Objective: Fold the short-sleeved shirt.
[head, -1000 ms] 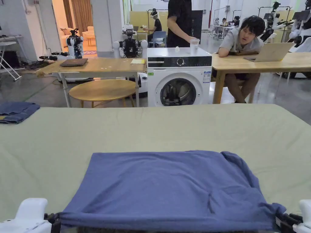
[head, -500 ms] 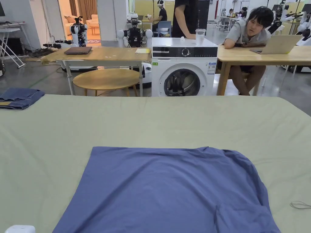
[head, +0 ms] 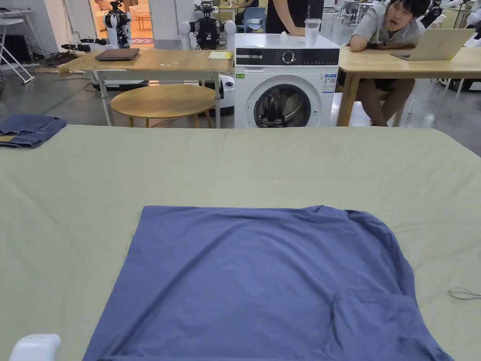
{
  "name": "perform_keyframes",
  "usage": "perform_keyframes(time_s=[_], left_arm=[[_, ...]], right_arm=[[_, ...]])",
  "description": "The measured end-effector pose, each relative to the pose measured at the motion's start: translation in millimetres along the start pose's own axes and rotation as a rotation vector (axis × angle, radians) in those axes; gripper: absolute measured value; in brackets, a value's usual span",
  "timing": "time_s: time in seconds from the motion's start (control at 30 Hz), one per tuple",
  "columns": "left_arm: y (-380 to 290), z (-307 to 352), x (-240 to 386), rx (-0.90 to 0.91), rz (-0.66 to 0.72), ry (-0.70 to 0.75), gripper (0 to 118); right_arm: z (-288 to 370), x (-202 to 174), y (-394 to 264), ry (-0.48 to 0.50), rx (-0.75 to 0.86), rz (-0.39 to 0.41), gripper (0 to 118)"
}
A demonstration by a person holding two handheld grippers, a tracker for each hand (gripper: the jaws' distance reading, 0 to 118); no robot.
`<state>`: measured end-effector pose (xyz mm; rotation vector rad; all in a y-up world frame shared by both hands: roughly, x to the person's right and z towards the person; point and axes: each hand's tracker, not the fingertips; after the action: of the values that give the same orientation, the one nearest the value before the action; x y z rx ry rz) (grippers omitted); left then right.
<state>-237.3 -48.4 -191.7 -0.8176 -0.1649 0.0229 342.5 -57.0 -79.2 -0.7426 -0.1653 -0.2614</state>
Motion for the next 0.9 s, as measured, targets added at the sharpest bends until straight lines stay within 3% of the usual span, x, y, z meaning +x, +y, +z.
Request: perform_keyframes(time_s=[0.03, 0.07, 0.2, 0.23, 0.27, 0.3, 0.33, 0.37, 0.57, 0.6, 0.63, 0.67, 0.7, 0.83, 0.87, 0.9], left_arm=[[-1, 3, 0, 0.004, -0.006, 0.007, 112], [-1, 9, 2, 0.035, -0.011, 0.024, 117], [0, 26, 1, 0.060, -0.002, 0.077, 116], [0, 30, 0, 0.063, 0.000, 0.084, 107], [-2, 35, -2, 0.065, 0.008, 0.086, 87], [-3, 38, -5, 0.067, 0.023, 0.092, 54], [-5, 39, -8, 0.062, 0.037, 0.096, 7], [-7, 39, -10, 0.057, 0.048, 0.099, 0], [-11, 35, -19, 0.015, 0.082, 0.044, 2], [-9, 33, -19, 0.014, 0.076, 0.047, 23], [-7, 30, -19, 0.005, 0.066, 0.047, 79], [-5, 24, -19, -0.011, 0.059, 0.047, 110], [-4, 16, -18, -0.026, 0.051, 0.055, 117], [-1, -8, -18, -0.080, -0.016, 0.078, 109], [-1, -12, -17, -0.080, -0.022, 0.076, 98], [0, -15, -15, -0.075, -0.026, 0.076, 78]], right_arm=[[3, -1, -1, 0.000, 0.005, -0.007, 118], [13, -1, -3, 0.008, 0.031, -0.007, 118], [27, -13, -3, -0.011, 0.046, -0.022, 118], [30, -16, -2, -0.024, 0.039, -0.018, 117], [35, -18, -4, -0.025, 0.043, -0.008, 110], [43, -20, -8, -0.042, 0.080, 0.009, 88], [37, -14, -11, -0.072, 0.091, 0.024, 23], [35, -12, -14, -0.086, 0.089, 0.024, 0], [34, -8, -13, -0.077, 0.090, -0.004, 0], [34, -10, -12, -0.078, 0.087, 0.003, 0], [33, -11, -11, -0.075, 0.083, 0.008, 0], [31, -11, -10, -0.074, 0.080, 0.008, 0], [30, -12, -8, -0.074, 0.079, 0.008, 0], [27, -10, -7, -0.066, 0.068, 0.018, 0], [25, -7, -10, -0.068, 0.064, 0.018, 0], [23, -4, -10, -0.066, 0.060, 0.018, 0]])
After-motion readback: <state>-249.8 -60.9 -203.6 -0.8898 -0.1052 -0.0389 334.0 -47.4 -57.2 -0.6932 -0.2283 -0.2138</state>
